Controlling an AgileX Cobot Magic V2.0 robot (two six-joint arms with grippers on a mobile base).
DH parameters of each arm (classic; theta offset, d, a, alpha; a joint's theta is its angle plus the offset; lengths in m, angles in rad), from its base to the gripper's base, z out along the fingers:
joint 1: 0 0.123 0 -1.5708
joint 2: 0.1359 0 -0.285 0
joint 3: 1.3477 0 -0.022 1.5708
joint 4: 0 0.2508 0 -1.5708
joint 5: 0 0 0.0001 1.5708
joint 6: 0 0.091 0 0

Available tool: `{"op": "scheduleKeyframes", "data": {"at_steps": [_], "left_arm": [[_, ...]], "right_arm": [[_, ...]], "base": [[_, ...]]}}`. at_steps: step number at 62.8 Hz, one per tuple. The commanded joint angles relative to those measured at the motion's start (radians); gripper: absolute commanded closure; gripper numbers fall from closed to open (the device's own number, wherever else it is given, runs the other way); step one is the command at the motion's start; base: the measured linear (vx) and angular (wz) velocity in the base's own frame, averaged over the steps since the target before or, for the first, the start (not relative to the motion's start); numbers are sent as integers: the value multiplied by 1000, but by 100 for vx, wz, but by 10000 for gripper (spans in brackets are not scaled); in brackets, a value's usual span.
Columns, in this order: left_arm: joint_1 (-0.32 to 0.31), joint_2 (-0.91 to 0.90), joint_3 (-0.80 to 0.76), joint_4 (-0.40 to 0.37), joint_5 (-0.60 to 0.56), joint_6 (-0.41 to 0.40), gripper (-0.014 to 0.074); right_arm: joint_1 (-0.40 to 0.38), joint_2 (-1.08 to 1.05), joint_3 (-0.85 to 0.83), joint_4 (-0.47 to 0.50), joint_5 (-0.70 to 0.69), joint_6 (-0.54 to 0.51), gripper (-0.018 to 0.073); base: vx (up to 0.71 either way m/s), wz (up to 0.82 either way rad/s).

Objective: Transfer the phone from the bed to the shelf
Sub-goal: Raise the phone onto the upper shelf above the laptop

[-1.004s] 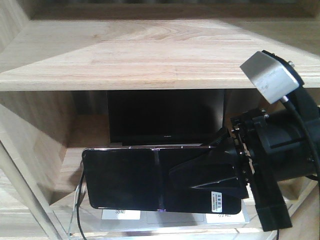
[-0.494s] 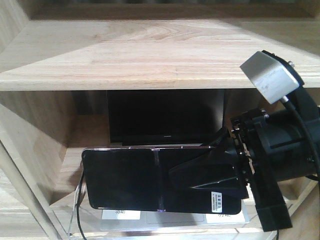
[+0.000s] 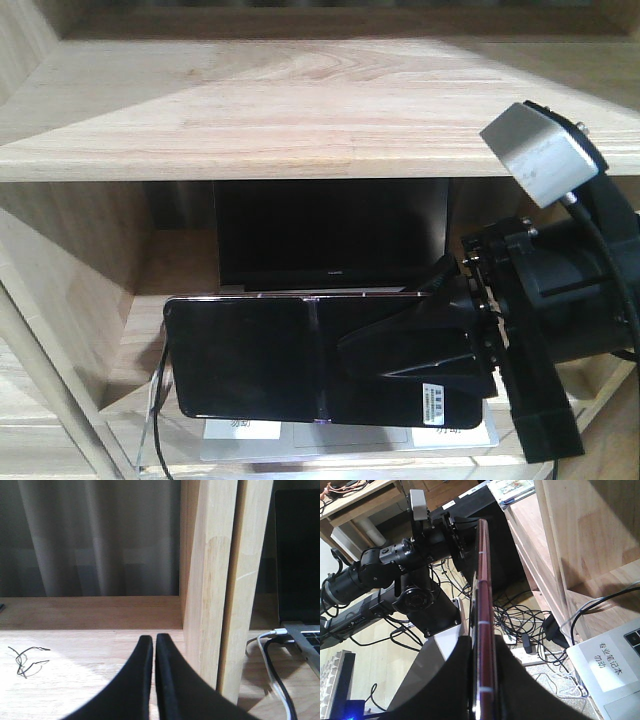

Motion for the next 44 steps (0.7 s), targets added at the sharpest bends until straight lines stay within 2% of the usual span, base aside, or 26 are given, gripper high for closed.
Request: {"op": "scheduleKeyframes", "data": {"at_steps": [1,11,16,25,32,44], "left_arm": [[-3,-7,7,-9,-72,0,595],[-3,-7,7,-9,-72,0,595],[-3,-7,7,-9,-72,0,595],[-3,-7,7,-9,-72,0,595],[-3,-7,7,-9,-72,0,595],[-3,-7,7,-9,-72,0,595]], "right_arm": [[0,-20,-32,135,45,-2,561],[0,-20,-39,281,58,-4,561],[0,-20,-78,312,57,-4,561],[0,-20,-206,312,20,-3,561],[0,-14,-335,300,-80,20,561],[0,68,-535,206,-165,57,561]], "base": [[0,0],[0,0],[0,0],[0,0],[0,0],[0,0]]}}
